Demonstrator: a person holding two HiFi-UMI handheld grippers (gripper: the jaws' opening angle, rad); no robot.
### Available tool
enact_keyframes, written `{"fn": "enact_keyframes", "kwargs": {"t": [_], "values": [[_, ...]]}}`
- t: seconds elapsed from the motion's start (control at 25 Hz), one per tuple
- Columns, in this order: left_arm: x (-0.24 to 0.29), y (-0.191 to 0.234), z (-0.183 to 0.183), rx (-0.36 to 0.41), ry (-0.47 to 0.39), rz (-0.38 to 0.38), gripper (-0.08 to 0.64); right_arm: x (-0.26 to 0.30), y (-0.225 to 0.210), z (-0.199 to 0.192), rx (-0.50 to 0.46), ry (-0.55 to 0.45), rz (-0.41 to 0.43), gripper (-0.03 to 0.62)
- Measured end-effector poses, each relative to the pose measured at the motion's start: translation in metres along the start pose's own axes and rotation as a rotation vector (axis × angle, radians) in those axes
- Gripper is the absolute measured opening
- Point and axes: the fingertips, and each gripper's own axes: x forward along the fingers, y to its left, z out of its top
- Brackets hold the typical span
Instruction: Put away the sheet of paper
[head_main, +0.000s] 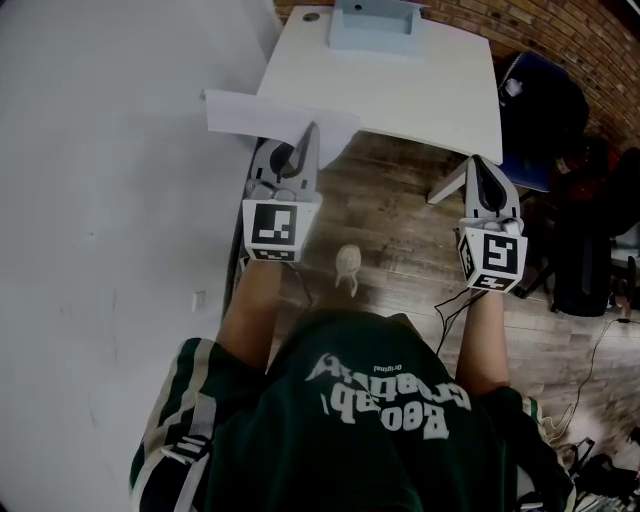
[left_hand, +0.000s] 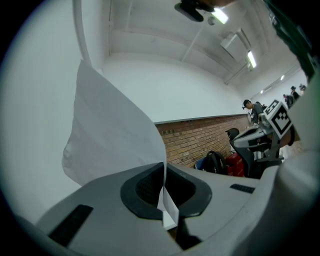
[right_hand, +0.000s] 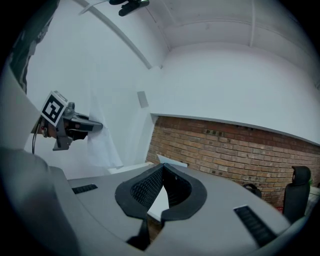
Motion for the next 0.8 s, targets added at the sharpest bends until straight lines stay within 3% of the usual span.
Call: {"fn": "enact_keyframes", "kwargs": {"t": [0.44,0.8], "values": [[0.104,0.056,-0.022,0.009,0.010,-0.077,0.000,0.108,-0.007,0.005,0.011,0.024,-0.031,-0.006],[0.139,0.073,-0.038,0.019,0.021,-0.122,0.000,0.150,-0.007,-0.003,0.028,0.042,-0.045,-0.006]]}}
